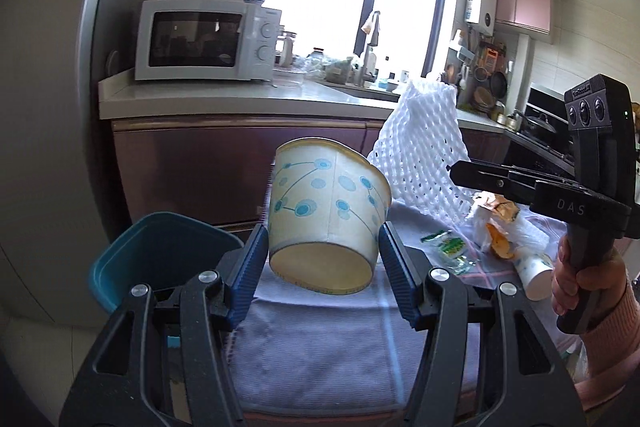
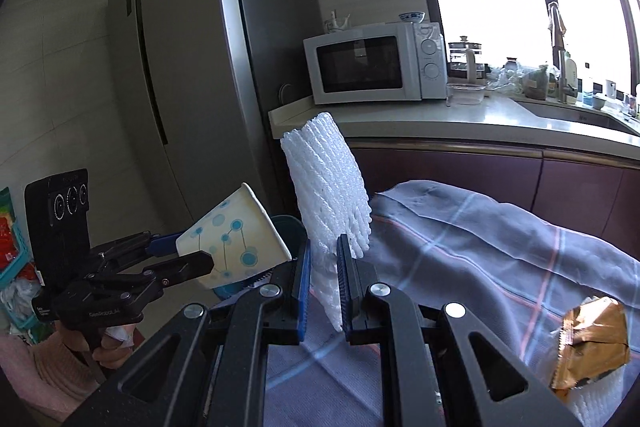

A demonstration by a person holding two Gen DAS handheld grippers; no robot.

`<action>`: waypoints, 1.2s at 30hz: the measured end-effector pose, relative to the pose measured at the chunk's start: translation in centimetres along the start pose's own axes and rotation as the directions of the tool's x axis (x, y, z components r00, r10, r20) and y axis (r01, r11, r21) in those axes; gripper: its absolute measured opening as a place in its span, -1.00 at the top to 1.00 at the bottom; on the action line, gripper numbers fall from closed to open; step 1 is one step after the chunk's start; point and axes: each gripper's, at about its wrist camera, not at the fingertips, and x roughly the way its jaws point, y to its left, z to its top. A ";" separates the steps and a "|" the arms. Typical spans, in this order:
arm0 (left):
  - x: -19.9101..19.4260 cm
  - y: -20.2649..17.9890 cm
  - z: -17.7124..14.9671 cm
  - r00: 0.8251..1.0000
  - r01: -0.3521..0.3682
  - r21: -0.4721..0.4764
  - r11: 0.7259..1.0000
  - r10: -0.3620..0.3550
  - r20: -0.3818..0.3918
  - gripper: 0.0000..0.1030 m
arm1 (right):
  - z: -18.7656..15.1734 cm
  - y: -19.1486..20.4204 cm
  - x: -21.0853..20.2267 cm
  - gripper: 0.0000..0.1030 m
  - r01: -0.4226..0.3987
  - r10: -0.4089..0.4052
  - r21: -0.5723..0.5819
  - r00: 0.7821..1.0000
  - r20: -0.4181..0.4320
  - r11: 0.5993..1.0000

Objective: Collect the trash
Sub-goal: 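Drop the paper cup and foam net into the teal bin, opening both grippers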

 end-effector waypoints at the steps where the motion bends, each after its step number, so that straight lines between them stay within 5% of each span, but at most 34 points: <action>1: -0.1 1.0 0.1 1.000 -0.020 -0.009 1.000 0.020 0.003 -0.10 | 0.3 0.4 0.8 0.78 -0.019 0.019 -0.003 1.000 -0.008 1.000; 16: 2.0 10.5 -0.9 0.975 -0.221 -0.085 0.971 0.217 -0.053 -0.11 | 2.8 4.7 12.0 0.78 -0.193 0.195 0.029 0.973 -0.126 0.981; 24: 6.1 13.9 -2.9 0.950 -0.293 -0.115 0.949 0.276 -0.144 -0.11 | 2.1 5.9 18.5 0.78 -0.164 0.167 0.035 0.957 -0.238 0.986; 36: 12.0 16.8 -4.9 0.920 -0.334 -0.124 0.935 0.294 -0.260 -0.09 | 0.4 6.4 25.2 0.66 -0.111 0.135 0.081 0.905 -0.403 0.990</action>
